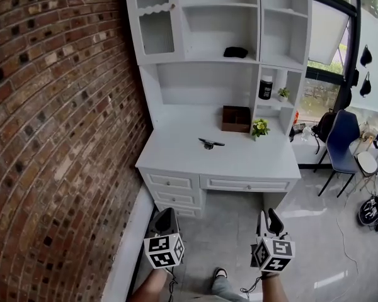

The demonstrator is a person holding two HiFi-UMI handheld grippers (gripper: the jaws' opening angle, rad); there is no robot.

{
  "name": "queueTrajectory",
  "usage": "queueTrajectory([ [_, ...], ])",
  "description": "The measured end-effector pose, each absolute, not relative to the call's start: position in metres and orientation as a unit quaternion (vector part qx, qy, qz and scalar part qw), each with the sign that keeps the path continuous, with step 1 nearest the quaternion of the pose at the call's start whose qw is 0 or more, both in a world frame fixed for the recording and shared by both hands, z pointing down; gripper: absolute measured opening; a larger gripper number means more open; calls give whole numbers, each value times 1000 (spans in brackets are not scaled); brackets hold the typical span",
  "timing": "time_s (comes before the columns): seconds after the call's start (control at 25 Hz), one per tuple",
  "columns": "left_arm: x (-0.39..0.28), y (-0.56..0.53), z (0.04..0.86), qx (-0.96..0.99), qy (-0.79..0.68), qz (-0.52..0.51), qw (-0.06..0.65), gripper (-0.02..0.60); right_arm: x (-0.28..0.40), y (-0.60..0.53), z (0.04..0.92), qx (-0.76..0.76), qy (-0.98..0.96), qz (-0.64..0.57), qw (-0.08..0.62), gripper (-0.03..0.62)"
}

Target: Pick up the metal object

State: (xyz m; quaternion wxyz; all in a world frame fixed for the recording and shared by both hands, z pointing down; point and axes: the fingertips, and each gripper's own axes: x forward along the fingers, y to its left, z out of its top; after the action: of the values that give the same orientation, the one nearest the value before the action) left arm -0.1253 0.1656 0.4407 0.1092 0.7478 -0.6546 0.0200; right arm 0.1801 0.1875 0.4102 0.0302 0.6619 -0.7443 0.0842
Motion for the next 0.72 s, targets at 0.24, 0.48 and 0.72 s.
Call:
queueTrajectory([
  [0.24, -111, 110, 437, 737, -666, 21, 113, 12, 197, 121, 404, 649, -756, 83, 35, 98],
  [0.48, -91, 58, 443, 726, -676, 15, 128, 12, 218, 63, 405, 638, -764, 83, 49, 98],
  [0.72, -70, 12, 440, 723, -680, 17, 126, 12, 235, 15, 409, 627, -772, 87, 55, 98],
])
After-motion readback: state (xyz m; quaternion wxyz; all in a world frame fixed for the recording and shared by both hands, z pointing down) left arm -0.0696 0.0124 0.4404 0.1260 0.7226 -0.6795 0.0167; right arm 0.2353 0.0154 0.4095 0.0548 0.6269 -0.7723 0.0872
